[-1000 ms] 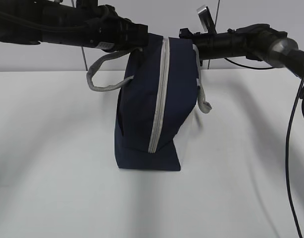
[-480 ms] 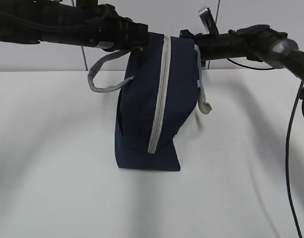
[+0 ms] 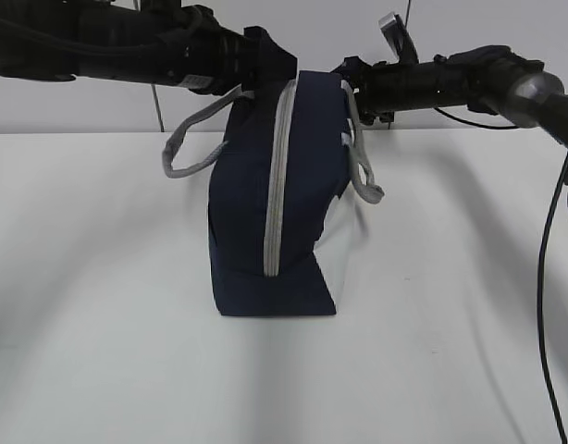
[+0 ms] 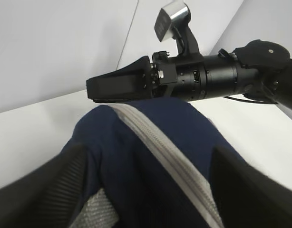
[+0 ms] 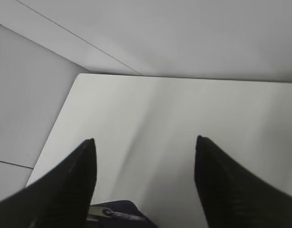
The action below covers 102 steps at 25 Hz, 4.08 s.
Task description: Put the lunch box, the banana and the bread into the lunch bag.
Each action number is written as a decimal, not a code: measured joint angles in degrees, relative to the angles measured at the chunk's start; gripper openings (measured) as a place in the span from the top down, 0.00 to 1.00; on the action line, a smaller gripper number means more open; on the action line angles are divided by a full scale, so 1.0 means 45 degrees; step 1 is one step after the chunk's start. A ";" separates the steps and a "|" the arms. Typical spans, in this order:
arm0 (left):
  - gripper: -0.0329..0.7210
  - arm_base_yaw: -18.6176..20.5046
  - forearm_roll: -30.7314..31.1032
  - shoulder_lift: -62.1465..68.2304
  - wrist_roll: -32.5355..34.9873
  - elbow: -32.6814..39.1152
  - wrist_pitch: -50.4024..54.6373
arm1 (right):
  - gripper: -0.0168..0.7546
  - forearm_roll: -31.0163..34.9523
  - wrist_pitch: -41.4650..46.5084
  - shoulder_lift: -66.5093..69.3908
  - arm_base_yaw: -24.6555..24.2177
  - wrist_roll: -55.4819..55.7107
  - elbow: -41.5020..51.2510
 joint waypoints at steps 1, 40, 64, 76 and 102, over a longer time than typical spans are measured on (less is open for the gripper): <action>0.24 0.0000 0.0000 0.0000 0.0000 0.0000 0.0000 | 0.35 0.0000 0.0000 0.0000 0.0000 0.0000 0.0000; 0.24 0.0363 1.3399 -0.3377 -1.3515 -0.0042 0.8329 | 0.34 -0.0023 0.0716 -1.4235 0.0000 -0.3669 1.4080; 0.30 -0.0157 1.5296 -1.4214 -1.6052 0.9425 0.8071 | 0.34 0.0249 0.7510 -2.0044 0.3651 -0.4896 2.2455; 0.31 -0.0157 1.8010 -2.0949 -1.8490 1.1332 0.9025 | 0.34 0.0303 0.7660 -2.0065 0.3672 -0.5255 2.3269; 0.43 -0.0157 1.9572 -2.2379 -1.9178 1.1644 0.8743 | 0.34 0.0491 1.0780 -2.0065 0.3672 -0.6376 2.3269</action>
